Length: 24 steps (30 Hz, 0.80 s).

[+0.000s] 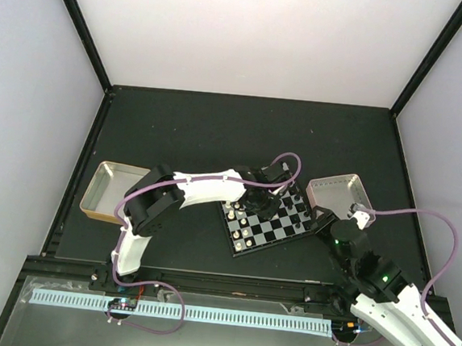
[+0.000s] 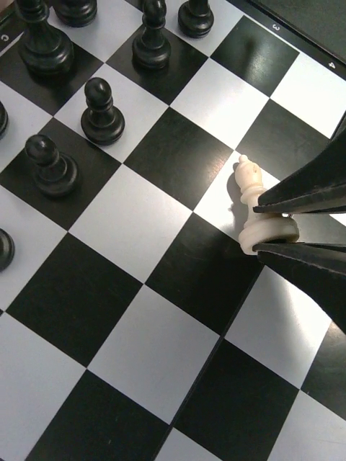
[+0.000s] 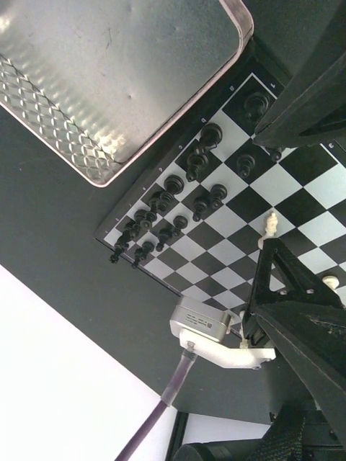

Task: Set up the chess pieces on the board
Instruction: Pick up the chess piece from the chessboard.

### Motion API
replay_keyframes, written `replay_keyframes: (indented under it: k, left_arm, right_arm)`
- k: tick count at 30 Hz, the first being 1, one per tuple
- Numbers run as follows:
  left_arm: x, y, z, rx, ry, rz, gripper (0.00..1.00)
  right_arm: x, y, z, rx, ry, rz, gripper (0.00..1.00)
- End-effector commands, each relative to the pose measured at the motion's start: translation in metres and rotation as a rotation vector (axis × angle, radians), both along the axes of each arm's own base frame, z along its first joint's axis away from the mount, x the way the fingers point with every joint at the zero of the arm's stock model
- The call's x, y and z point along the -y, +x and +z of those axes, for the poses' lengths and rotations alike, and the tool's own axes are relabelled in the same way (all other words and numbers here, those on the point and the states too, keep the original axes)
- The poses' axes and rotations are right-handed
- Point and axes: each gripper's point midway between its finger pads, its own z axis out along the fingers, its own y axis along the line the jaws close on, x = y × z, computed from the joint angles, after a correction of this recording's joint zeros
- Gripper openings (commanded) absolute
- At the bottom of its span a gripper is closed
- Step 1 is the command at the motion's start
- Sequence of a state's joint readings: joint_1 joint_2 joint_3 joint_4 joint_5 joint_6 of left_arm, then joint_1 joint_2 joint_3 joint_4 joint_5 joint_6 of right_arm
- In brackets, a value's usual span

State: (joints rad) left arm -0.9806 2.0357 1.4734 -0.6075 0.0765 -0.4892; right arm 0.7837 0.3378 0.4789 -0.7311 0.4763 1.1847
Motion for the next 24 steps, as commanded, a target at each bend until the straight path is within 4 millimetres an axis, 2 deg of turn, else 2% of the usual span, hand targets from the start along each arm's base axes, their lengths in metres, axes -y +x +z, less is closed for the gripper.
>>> replay_keyframes:
  k: [1,8,15,20,24]
  left_arm:
    - [-0.001,0.001,0.004,0.013,-0.019,-0.016,0.08]
    - [-0.004,-0.003,0.014,0.021,-0.055,-0.029,0.02]
    - [-0.011,-0.01,0.03,0.009,-0.119,-0.04,0.02]
    - [-0.016,-0.022,0.056,-0.011,-0.225,-0.073,0.02]
    - [-0.021,-0.035,0.084,-0.044,-0.348,-0.115,0.02]
  right_arm:
    - [-0.01,0.003,0.0,0.007,-0.004,0.05,0.6]
    - [-0.036,0.001,-0.007,0.007,0.027,0.179,0.6]
    - [-0.077,-0.007,-0.028,-0.001,0.165,0.353,0.6]
    - [-0.099,-0.012,-0.025,0.027,0.288,0.446,0.59]
    - [-0.111,-0.014,-0.012,0.079,0.368,0.494,0.6]
